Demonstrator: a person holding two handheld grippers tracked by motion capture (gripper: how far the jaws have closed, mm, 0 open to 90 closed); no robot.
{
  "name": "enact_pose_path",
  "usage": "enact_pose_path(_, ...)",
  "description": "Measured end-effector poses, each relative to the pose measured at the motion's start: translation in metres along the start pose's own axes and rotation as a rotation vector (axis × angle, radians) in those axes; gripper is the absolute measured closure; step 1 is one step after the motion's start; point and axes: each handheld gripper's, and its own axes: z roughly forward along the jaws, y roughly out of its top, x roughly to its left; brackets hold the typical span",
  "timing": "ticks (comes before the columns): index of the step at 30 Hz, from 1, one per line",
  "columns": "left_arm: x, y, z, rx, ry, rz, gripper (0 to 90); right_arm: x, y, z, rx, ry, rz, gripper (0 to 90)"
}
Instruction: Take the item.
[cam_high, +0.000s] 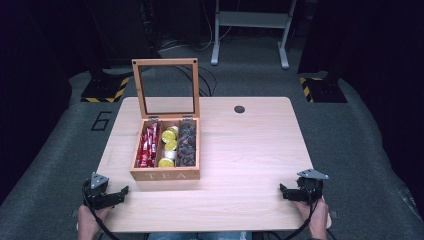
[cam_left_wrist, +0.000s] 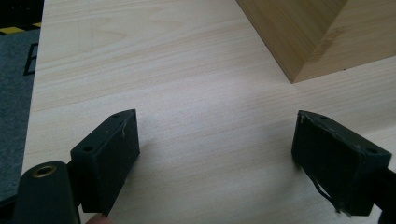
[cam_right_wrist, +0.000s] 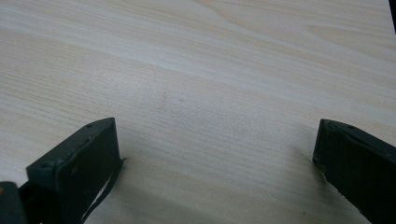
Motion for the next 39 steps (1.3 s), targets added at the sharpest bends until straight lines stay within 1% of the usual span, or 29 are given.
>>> enact_pose_path(2, 0.0, 0.0, 0.0, 0.0, 0.001, -0.001, 14.9, 0.001, 0.001, 0.0, 0.001, -0.007, 0.003, 0.0)
enact_pose_path(4, 0.0, 0.0, 0.0, -0.005, 0.008, -0.006, 14.9, 0.001, 0.001, 0.0, -0.001, -0.002, -0.01, 0.0)
enact_pose_path(6, -0.001, 0.0, 0.001, -0.004, 0.016, -0.011, 14.9, 0.002, 0.001, 0.0, -0.002, -0.01, -0.02, 0.0)
enact_pose_path(7, -0.003, 0.001, 0.001, 0.003, 0.03, -0.025, 14.9, 0.001, 0.001, 0.0, -0.005, -0.011, -0.024, 0.0)
enact_pose_path(8, -0.003, 0.001, 0.001, 0.003, 0.03, -0.025, 14.9, 0.001, 0.001, 0.0, -0.005, -0.011, -0.024, 0.0)
enact_pose_path(9, -0.004, 0.001, 0.001, -0.001, 0.036, -0.035, 14.9, 0.002, 0.001, 0.0, -0.006, -0.011, -0.024, 0.0)
enact_pose_path(13, -0.004, 0.001, 0.001, -0.001, 0.036, -0.031, 15.1, 0.001, 0.001, 0.0, -0.004, -0.001, -0.011, 0.0)
enact_pose_path(14, -0.004, 0.001, 0.002, -0.001, 0.036, -0.031, 15.1, 0.001, 0.001, 0.001, -0.007, -0.009, -0.005, 0.0)
enact_pose_path(15, -0.004, 0.001, 0.001, 0.002, 0.034, -0.033, 15.0, 0.0, 0.001, 0.0, -0.004, -0.008, -0.012, 0.0)
enact_pose_path(17, -0.004, 0.001, 0.001, -0.001, 0.036, -0.026, 15.1, 0.0, 0.001, 0.001, -0.004, -0.008, -0.004, 0.0)
enact_pose_path(20, -0.004, 0.002, 0.002, 0.002, 0.017, -0.008, 14.1, 0.0, 0.001, 0.001, -0.005, -0.007, -0.007, 0.0)
enact_pose_path(22, -0.004, 0.002, 0.003, 0.004, 0.021, -0.01, 12.4, 0.0, 0.001, 0.001, -0.004, 0.0, 0.002, 0.0)
enact_pose_path(23, -0.005, 0.002, 0.003, -0.005, 0.003, -0.021, 12.0, 0.0, 0.001, 0.001, -0.006, -0.006, 0.0, 0.0)
enact_pose_path(24, -0.005, 0.002, 0.003, -0.005, 0.003, -0.021, 11.9, 0.0, 0.001, 0.001, -0.006, -0.006, 0.0, 0.0)
enact_pose_path(25, -0.005, 0.003, 0.001, 0.009, -0.012, -0.017, 11.9, 0.0, 0.001, 0.0, -0.005, -0.007, -0.009, 0.0)
enact_pose_path(26, -0.007, 0.004, 0.002, 0.002, -0.01, -0.015, 11.8, 0.0, 0.001, 0.0, -0.005, -0.007, -0.009, 0.0)
enact_pose_path(27, -0.007, 0.005, 0.001, 0.016, -0.017, -0.005, 11.8, 0.0, 0.001, 0.0, -0.005, -0.007, -0.009, 0.0)
enact_pose_path(28, -0.008, 0.006, 0.001, 0.009, -0.015, -0.002, 11.6, 0.0, 0.001, 0.0, -0.005, -0.007, -0.01, 0.0)
enact_pose_path(29, -0.009, 0.008, 0.0, 0.013, -0.018, -0.005, 11.0, 0.001, 0.001, 0.0, -0.005, -0.007, -0.01, 0.0)
enact_pose_path(30, -0.009, 0.009, -0.001, 0.0, -0.022, -0.01, 10.7, 0.001, 0.001, 0.0, -0.005, -0.007, -0.01, 0.0)
enact_pose_path(31, -0.009, 0.011, -0.003, 0.005, -0.032, -0.008, 10.7, 0.001, 0.001, 0.0, -0.007, -0.008, -0.003, 0.0)
enact_pose_path(32, -0.01, 0.012, -0.003, -0.004, -0.031, -0.013, 10.7, 0.001, 0.0, 0.0, -0.011, -0.009, -0.013, 0.0)
enact_pose_path(33, -0.01, 0.013, -0.004, -0.001, -0.04, -0.008, 10.7, 0.002, 0.001, 0.0, -0.013, -0.019, -0.007, 0.0)
enact_pose_path(36, -0.014, 0.017, -0.006, -0.019, -0.043, -0.002, 10.6, 0.001, 0.001, 0.0, -0.007, -0.005, -0.008, 0.0)
enact_pose_path(37, -0.015, 0.02, -0.009, -0.02, -0.057, 0.0, 10.6, 0.001, 0.001, 0.0, -0.007, -0.005, -0.001, 0.0)
enact_pose_path(39, -0.016, 0.022, -0.01, -0.025, -0.058, 0.0, 10.6, 0.001, 0.001, 0.001, -0.009, -0.01, -0.003, 0.0)
